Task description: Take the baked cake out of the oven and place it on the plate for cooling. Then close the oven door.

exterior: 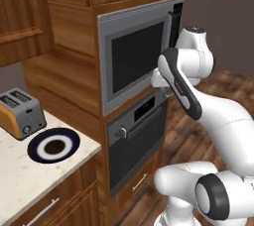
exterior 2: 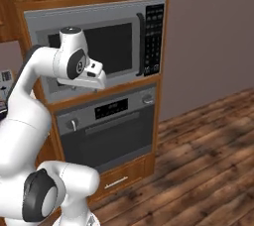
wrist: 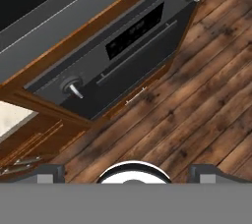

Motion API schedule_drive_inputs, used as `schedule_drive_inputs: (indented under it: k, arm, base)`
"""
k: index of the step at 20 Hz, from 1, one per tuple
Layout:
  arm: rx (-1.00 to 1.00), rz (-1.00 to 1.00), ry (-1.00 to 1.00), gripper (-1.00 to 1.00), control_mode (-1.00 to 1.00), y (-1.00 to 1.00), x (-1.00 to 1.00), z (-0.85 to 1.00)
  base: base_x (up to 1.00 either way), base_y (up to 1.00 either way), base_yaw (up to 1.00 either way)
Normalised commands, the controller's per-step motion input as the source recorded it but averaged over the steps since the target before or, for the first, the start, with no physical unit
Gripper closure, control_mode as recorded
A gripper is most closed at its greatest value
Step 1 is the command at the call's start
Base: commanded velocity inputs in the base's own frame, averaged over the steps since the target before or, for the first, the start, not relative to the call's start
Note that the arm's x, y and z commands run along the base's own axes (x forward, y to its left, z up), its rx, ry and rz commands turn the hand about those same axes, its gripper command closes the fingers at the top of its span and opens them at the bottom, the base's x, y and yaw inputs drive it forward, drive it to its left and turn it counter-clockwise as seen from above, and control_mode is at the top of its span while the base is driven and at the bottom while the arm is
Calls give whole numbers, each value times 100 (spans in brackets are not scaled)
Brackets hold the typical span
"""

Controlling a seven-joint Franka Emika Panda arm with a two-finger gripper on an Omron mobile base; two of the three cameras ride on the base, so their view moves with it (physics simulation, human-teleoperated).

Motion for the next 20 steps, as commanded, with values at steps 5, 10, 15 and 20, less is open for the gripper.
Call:
schedule_drive_inputs:
  k: [5, 10, 15, 20]
  arm:
    - [0, 0, 0, -100, 100, 0, 0, 0]
    - [0, 0, 0, -100, 100, 0, 0, 0]
    - [0, 0, 0, -100, 100, 0, 0, 0]
    - [0, 0, 0, -100, 100, 0, 0, 0]
  base:
    - [-7, 69, -31]
    - [0, 77, -34]
    - [0, 62, -32]
    - [9, 18, -19]
